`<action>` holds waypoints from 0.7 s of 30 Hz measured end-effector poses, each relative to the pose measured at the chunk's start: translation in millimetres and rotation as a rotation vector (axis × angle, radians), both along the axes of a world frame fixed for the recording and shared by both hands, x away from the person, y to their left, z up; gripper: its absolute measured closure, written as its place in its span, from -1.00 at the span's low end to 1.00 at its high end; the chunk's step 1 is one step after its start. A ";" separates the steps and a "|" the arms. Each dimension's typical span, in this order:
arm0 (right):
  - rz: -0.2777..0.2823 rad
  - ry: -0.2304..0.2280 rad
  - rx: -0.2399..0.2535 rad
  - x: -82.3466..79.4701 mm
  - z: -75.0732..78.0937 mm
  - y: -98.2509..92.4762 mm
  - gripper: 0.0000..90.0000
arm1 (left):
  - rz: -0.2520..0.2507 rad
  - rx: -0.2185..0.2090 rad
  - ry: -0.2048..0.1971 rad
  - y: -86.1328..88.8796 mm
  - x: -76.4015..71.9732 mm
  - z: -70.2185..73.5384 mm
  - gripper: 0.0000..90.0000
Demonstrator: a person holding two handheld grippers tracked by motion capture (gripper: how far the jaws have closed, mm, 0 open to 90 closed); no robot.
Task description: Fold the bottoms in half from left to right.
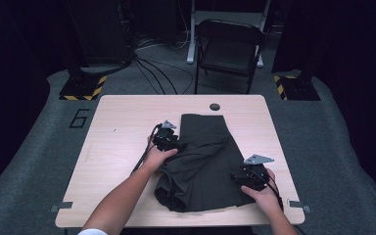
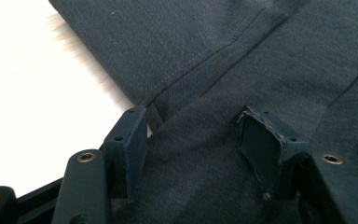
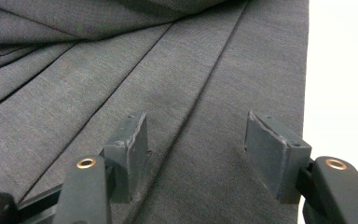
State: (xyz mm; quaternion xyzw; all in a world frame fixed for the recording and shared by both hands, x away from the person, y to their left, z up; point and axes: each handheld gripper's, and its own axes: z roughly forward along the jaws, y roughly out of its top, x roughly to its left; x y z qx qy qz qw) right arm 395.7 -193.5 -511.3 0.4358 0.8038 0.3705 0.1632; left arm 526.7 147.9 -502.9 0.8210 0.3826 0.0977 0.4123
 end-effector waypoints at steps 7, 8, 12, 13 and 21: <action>-0.007 0.008 0.006 0.4 -0.5 -2.0 -0.13 | -0.063 -0.009 0.016 -4.2 -4.8 1.6 0.41; -0.006 -0.001 0.012 0.9 -0.8 -2.6 -0.13 | -0.102 -0.007 0.023 -4.6 -6.0 4.1 0.67; -0.003 -0.010 0.006 0.6 0.4 -3.3 -0.13 | -0.125 0.002 0.038 -8.7 -9.7 8.1 1.00; -0.003 -0.010 0.006 0.6 0.4 -3.3 -0.13 | -0.133 0.014 0.029 -9.9 -10.2 10.3 1.00; -0.002 -0.007 0.004 0.4 0.8 -2.6 -0.13 | -0.119 0.030 -0.009 -19.1 -8.4 16.7 0.78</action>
